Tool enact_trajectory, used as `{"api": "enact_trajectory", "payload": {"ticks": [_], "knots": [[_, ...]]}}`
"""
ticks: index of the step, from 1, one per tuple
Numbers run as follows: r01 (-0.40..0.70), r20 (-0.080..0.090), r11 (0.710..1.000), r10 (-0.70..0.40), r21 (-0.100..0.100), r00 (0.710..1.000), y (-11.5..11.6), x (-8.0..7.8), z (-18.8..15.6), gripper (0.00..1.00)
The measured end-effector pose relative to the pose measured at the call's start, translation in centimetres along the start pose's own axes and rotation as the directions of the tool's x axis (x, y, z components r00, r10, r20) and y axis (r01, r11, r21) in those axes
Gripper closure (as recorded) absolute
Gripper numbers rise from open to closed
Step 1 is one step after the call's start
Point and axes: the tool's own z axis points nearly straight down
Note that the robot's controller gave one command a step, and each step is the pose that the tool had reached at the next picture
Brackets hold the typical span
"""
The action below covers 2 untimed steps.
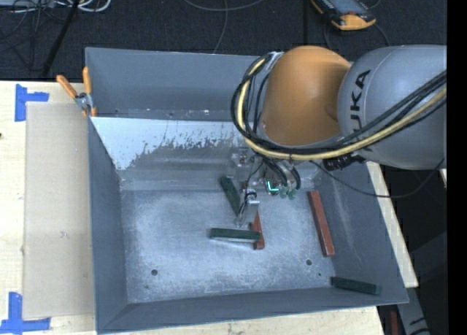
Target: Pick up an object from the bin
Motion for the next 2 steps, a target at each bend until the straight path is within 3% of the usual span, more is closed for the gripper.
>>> {"api": "enact_trajectory", "payload": {"ticks": [1, 2], "knots": [[0.339, 0.0, 0.941, -0.339, 0.001, 0.941, -3.81, 2.23, 13.26, 0.0], [0.335, 0.005, 0.942, -0.335, 0.001, 0.942, -3.75, 2.07, 12.97, 1.0]]}}
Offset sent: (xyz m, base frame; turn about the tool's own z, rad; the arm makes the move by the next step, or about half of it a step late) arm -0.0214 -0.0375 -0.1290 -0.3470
